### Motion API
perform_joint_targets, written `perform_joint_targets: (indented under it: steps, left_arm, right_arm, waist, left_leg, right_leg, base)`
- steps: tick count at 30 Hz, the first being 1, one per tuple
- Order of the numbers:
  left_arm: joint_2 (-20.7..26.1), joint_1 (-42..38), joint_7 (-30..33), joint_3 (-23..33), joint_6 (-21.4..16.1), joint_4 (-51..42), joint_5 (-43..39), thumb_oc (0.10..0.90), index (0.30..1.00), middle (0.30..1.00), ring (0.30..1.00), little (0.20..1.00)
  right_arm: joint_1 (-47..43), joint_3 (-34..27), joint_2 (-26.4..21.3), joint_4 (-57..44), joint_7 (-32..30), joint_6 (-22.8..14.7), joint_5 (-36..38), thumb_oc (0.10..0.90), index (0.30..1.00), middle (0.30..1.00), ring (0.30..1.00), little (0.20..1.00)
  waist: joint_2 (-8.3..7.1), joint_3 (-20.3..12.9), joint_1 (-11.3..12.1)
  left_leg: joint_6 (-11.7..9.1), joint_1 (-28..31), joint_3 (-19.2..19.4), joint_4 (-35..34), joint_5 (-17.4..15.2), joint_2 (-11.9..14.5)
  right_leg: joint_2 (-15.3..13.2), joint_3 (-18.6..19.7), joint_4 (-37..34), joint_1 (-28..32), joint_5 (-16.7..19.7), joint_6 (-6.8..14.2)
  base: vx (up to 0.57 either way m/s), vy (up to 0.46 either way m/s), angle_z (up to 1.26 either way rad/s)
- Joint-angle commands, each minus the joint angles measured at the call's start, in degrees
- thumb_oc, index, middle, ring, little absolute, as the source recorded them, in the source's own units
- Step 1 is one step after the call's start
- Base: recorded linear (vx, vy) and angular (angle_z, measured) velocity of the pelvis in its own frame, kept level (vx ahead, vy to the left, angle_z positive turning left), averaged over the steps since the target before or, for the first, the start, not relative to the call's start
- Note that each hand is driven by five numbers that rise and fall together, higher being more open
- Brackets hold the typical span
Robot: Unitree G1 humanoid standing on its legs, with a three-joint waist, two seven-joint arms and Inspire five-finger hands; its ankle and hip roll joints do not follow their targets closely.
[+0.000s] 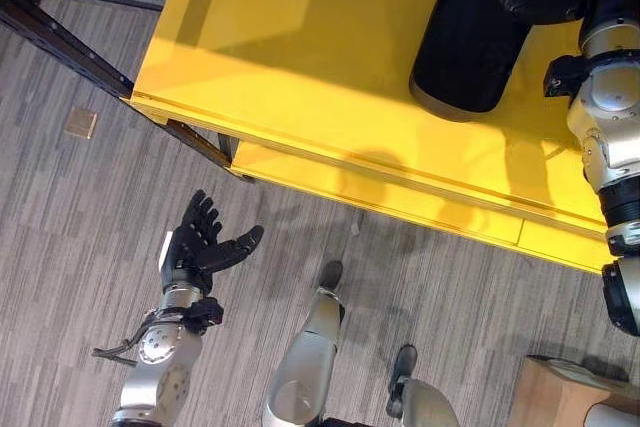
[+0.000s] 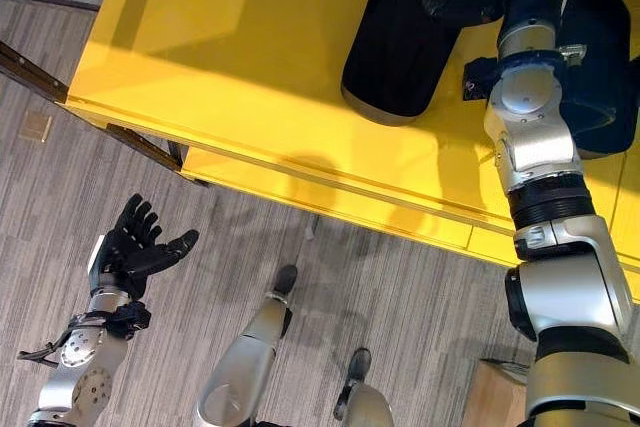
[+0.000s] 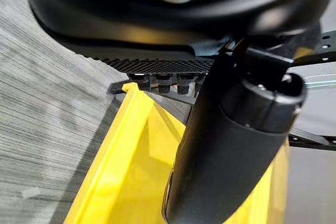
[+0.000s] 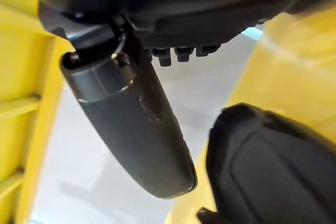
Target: Move parts from the plastic box to the shelf.
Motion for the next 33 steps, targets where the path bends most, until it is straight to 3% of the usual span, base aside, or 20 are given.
perform_joint_targets:
  steps: [1, 9, 23, 33]
  left_arm:
    - [5.36, 5.17, -1.26, 3.13, -3.31, -4.39, 0.85, 0.9, 1.0, 1.0, 1.0, 1.0]
    - [4.9, 6.44, -2.07, 3.91, -2.09, -5.64, 1.7, 0.9, 1.0, 1.0, 1.0, 1.0]
    - [1.83, 9.17, -2.8, 4.39, -0.17, -7.0, 1.98, 0.9, 1.0, 1.0, 1.0, 1.0]
    - [-0.3, 10.89, -3.16, 4.95, 1.0, -7.2, 2.16, 0.9, 1.0, 1.0, 1.0, 1.0]
  right_arm:
    - [2.86, -1.65, 0.66, -5.77, 0.01, -5.6, 2.86, 0.9, 1.0, 1.0, 1.0, 1.0]
    - [13.61, -6.22, 5.12, -11.38, 2.36, -5.51, 5.13, 0.9, 1.0, 1.0, 1.0, 1.0]
    - [29.37, -9.66, 13.44, -21.16, 6.74, -4.65, 8.89, 0.9, 1.0, 1.0, 1.0, 1.0]
    - [37.11, -7.23, 13.85, -29.36, 11.52, -2.98, 8.0, 0.9, 1.0, 1.0, 1.0, 1.0]
  waist:
    - [-4.36, -12.0, 0.05]
    - [-6.02, -15.97, -1.11]
    - [-6.94, -20.69, -3.32]
    - [-8.02, -23.01, -4.68]
  left_leg:
    - [-2.85, -4.42, -2.27, -3.63, 3.46, 4.86]
    - [-2.46, -0.77, -0.91, -6.87, 3.87, 5.57]
    - [-1.64, 4.64, 1.78, -10.71, 3.62, 7.37]
    - [-1.46, 6.53, 3.23, -11.33, 3.2, 8.67]
  right_leg:
    - [0.75, 0.37, -1.51, 1.27, -2.66, -3.49]
    - [0.14, -0.34, -5.31, 3.23, 1.76, -2.46]
    - [-0.49, 1.13, -8.92, 3.85, 7.88, -1.21]
    - [-0.25, 2.62, -9.35, 4.03, 8.58, -0.84]
  base:
    - [0.03, 0.035, -0.05]
    - [0.04, 0.045, -0.02]
    - [0.01, 0.04, -0.1]
    - [0.01, 0.011, -0.09]
